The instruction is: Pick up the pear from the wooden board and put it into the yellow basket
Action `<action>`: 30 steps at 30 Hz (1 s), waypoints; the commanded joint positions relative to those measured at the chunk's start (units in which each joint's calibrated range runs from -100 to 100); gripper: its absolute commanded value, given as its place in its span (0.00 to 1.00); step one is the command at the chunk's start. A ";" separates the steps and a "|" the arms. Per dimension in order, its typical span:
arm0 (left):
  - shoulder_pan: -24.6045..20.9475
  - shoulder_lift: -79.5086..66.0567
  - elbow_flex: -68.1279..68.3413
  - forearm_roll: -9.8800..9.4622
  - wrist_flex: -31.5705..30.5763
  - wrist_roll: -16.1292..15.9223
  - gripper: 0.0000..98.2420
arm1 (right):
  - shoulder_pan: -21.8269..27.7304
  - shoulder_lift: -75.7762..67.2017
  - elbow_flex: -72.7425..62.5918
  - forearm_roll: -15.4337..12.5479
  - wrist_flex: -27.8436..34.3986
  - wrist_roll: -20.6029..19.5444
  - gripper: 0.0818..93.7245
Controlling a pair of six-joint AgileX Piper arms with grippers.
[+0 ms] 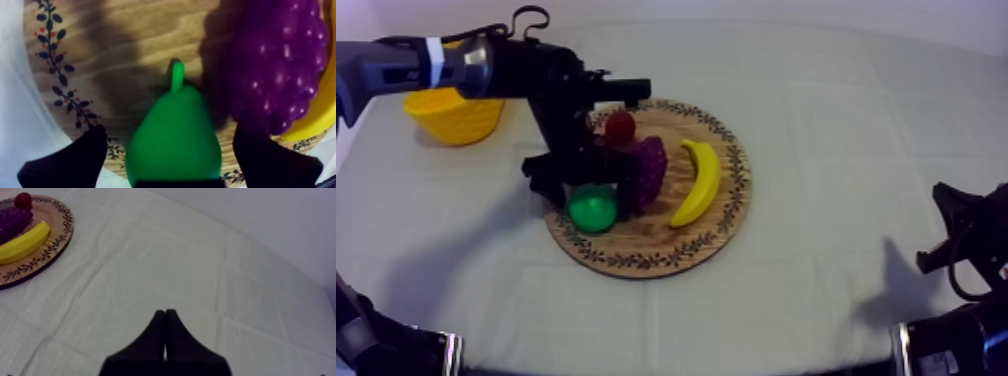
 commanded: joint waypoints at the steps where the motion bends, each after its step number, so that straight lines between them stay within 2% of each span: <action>1: -0.05 0.49 -0.18 0.04 0.14 -0.19 0.90 | -0.01 -0.03 -0.02 0.00 -0.03 0.21 0.00; 7: -0.22 1.19 -0.19 -0.10 0.45 -0.58 0.72 | -0.01 -0.03 -0.02 0.00 -0.03 0.21 0.00; 13: -0.06 1.10 -0.04 -0.02 0.57 -1.33 0.63 | -0.01 -0.03 -0.02 0.00 -0.03 0.21 0.00; 22: -0.09 -2.48 0.08 -0.01 1.49 -1.98 0.60 | -0.01 -0.03 -0.02 0.00 -0.03 0.19 0.00; 30: -0.61 -9.30 -6.20 -0.69 7.82 -2.43 0.60 | -0.01 -0.03 -0.02 0.00 -0.03 0.16 0.00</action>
